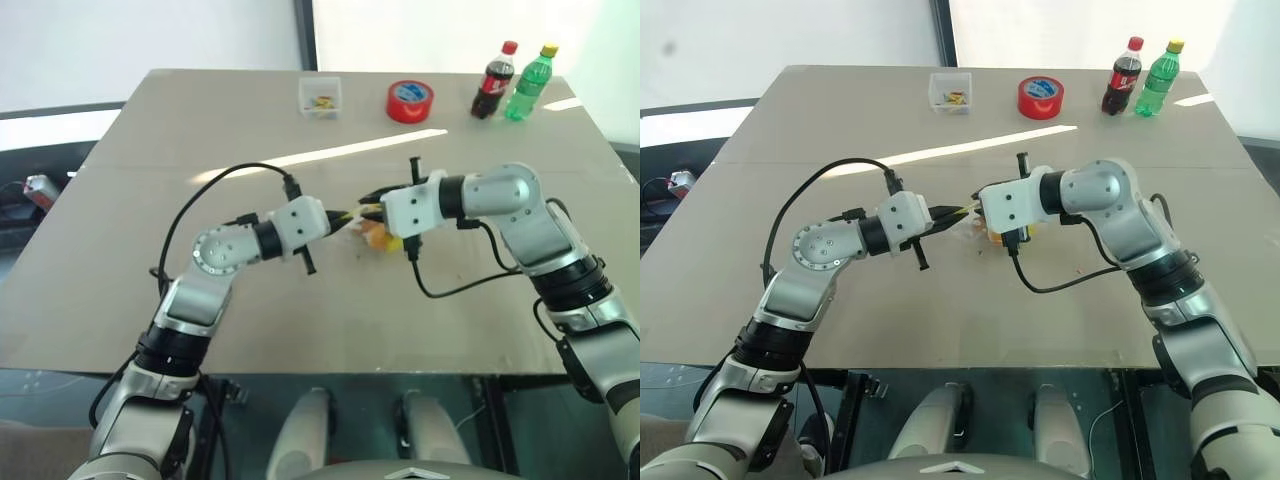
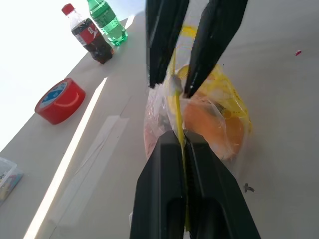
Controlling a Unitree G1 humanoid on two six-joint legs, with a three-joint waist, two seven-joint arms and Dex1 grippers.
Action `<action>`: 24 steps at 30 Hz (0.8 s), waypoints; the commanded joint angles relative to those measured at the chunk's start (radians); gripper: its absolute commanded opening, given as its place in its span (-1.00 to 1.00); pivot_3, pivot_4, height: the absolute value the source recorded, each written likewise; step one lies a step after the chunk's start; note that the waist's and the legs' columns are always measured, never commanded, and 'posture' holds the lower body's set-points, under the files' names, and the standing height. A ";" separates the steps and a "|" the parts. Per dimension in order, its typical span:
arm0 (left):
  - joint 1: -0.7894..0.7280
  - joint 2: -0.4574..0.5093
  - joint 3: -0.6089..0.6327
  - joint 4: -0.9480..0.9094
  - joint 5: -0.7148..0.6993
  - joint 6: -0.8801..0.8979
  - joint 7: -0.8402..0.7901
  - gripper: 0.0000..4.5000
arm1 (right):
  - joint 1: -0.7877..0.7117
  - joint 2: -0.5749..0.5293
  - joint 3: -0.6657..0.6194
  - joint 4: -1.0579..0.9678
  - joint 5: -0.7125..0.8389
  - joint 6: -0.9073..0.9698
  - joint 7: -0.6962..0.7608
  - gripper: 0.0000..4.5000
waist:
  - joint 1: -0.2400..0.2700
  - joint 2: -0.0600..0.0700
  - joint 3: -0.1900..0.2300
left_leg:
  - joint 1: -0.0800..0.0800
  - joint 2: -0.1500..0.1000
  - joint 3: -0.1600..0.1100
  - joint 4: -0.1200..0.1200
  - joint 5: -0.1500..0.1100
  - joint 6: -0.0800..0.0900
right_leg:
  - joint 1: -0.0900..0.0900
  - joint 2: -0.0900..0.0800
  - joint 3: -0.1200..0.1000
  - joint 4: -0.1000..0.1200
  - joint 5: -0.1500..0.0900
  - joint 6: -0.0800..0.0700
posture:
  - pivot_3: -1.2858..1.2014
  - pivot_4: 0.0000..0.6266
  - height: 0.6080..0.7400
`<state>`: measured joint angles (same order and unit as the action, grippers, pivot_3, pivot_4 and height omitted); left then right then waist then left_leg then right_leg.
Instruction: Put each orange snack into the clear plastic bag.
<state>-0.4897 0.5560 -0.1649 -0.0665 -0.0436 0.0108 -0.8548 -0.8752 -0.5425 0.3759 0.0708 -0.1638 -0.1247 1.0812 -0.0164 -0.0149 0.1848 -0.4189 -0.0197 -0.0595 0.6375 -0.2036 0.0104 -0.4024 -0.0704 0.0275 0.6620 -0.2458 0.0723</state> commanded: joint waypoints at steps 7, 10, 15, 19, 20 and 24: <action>-0.006 -0.001 0.014 -0.030 -0.019 -0.010 -0.003 -1.00 | -0.026 -0.005 -0.017 0.011 -0.019 -0.027 -0.019 -0.99 | 0.000 0.000 0.000 | 0.000 0.000 0.000 0.000 0.000 0.000 | 0.000 0.000 0.000 0.000 0.000 0.000 | 0.03 -0.52 1.00; -0.005 0.001 0.015 -0.029 -0.017 -0.011 -0.003 -1.00 | -0.023 -0.019 -0.024 0.024 -0.028 -0.029 -0.018 -0.99 | 0.000 0.000 0.000 | 0.000 0.000 0.000 0.000 0.000 0.000 | 0.000 0.000 0.000 0.000 0.000 0.000 | 0.03 -0.52 1.00; -0.005 0.003 0.016 -0.029 -0.013 -0.014 -0.002 -1.00 | -0.012 -0.079 -0.053 0.061 -0.045 -0.035 -0.019 -0.99 | 0.000 0.000 0.000 | 0.000 0.000 0.000 0.000 0.000 0.000 | 0.000 0.000 0.000 0.000 0.000 0.000 | 0.03 -0.52 1.00; -0.006 0.000 0.015 -0.026 -0.013 -0.016 -0.002 -1.00 | -0.008 -0.129 -0.066 0.087 -0.050 -0.036 -0.033 -0.99 | 0.001 0.000 0.000 | 0.000 0.000 0.000 0.000 0.000 0.000 | 0.000 0.000 0.000 0.000 0.000 0.000 | 0.03 -0.52 1.00; -0.007 0.000 0.015 -0.025 -0.013 -0.016 -0.002 -1.00 | -0.008 -0.143 -0.070 0.095 -0.051 -0.036 -0.037 -0.99 | 0.001 0.000 0.000 | 0.000 0.000 0.000 0.000 0.000 0.000 | 0.000 0.000 0.000 0.000 0.000 0.000 | 0.03 -0.52 1.00; -0.005 0.000 0.016 -0.024 -0.013 -0.018 -0.004 -1.00 | -0.002 -0.192 -0.078 0.111 -0.051 -0.030 -0.049 -0.99 | 0.000 0.000 0.000 | 0.000 0.000 0.000 0.000 0.000 0.000 | 0.000 0.000 0.000 0.000 0.000 0.000 | 0.03 -0.52 1.00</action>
<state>-0.4901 0.5448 -0.1689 -0.0667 -0.0432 0.0110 -0.8554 -0.8747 -0.6878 0.3703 0.1593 -0.1915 -0.1681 1.0494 -0.0162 -0.0148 0.1848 -0.4189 -0.0197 -0.0591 0.6374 -0.2036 0.0105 -0.4024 -0.0705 0.0277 0.6618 -0.2458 0.0723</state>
